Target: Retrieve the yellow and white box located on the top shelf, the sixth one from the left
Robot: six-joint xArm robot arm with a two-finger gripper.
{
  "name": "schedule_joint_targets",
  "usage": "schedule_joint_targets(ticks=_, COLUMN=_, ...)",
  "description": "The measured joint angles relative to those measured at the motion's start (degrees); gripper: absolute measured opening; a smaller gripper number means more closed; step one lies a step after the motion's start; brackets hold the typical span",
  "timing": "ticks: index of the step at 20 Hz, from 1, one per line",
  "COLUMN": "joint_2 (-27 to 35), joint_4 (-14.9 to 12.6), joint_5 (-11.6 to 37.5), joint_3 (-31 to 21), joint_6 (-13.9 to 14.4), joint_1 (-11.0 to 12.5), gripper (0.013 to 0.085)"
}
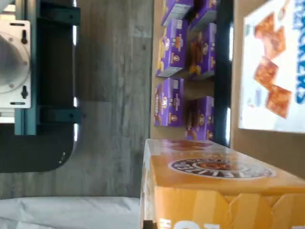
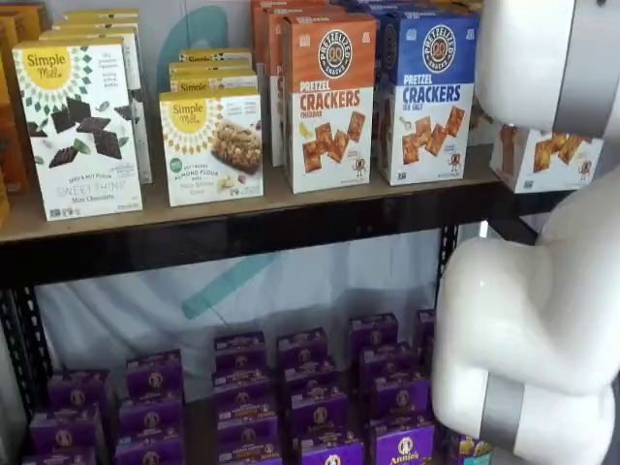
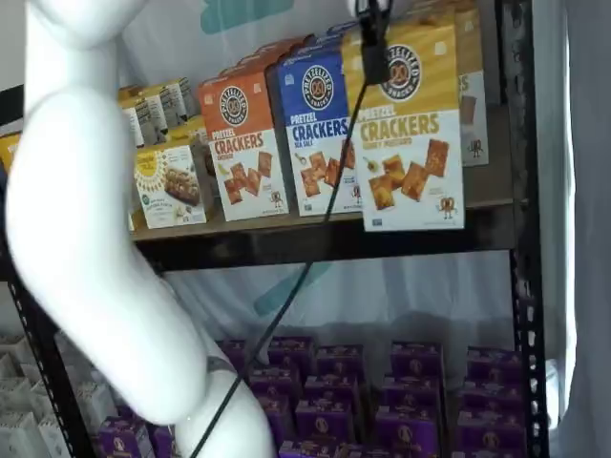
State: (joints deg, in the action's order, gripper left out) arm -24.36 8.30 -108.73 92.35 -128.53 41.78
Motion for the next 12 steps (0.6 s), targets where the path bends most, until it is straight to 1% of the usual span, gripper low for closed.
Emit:
schedule_joint_targets(ticks=3, joint_2=-3.61, joint_4=-1.21, joint_5=-0.62, joint_3=-3.69, joint_6=1.57, joint_1=-2.05, gripper=0.0610)
schedule_joint_targets(ticks=7, joint_2=-7.91, joint_4=-2.37, joint_5=-1.34, joint_3=-8.13, joint_6=4.99, joint_1=-5.91, gripper=0.0610)
schedule_joint_targets(ticks=9, joint_2=-9.29, joint_4=-2.72, joint_5=-1.55, joint_3=-9.54, joint_6=6.47, joint_1=-7.50, gripper=0.0610)
schedule_joint_targets(ticks=12, joint_2=-10.58, joint_4=-2.99, joint_5=-1.91, joint_3=-10.83, joint_6=8.19, joint_1=-9.25, gripper=0.0610)
